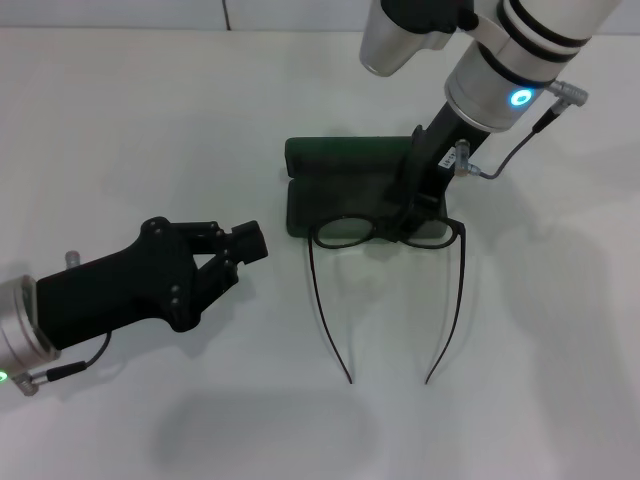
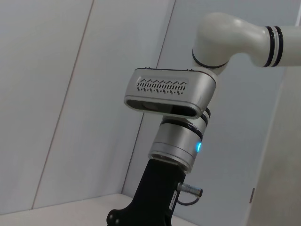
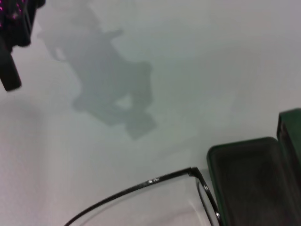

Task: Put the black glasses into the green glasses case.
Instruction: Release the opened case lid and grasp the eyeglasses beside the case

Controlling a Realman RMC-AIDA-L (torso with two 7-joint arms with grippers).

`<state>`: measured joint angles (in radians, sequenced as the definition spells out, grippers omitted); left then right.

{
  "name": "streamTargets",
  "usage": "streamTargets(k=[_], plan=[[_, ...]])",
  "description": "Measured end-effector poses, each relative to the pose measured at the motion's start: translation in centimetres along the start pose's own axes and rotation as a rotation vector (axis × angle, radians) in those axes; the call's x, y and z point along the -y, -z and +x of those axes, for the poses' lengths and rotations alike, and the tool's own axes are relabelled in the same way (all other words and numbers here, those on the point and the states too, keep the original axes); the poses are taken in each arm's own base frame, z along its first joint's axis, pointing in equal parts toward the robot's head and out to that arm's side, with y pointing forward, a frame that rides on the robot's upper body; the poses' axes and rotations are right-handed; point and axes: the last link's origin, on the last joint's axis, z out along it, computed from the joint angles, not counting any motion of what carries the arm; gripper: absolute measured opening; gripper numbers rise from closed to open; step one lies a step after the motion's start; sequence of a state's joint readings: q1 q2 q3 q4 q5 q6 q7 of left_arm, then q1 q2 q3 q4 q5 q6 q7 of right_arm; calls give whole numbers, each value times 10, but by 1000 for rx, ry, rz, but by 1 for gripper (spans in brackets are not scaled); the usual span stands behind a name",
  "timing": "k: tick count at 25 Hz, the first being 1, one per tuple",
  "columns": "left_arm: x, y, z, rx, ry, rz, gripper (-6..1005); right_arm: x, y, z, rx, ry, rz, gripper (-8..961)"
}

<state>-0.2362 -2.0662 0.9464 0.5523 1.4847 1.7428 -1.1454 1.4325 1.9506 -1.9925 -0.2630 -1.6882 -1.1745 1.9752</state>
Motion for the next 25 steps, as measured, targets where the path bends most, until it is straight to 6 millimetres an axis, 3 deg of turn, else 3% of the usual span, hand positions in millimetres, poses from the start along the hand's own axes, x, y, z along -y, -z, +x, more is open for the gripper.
streamTargets(k=[13, 22, 25], plan=[[0, -3, -6, 0, 21, 16, 72, -5, -17, 3, 9, 27, 17, 480], [0, -3, -6, 1, 23, 18, 72, -8, -26, 5, -8, 41, 25, 404], [0, -3, -6, 0, 23, 18, 72, -9, -27, 5, -3, 44, 24, 303]])
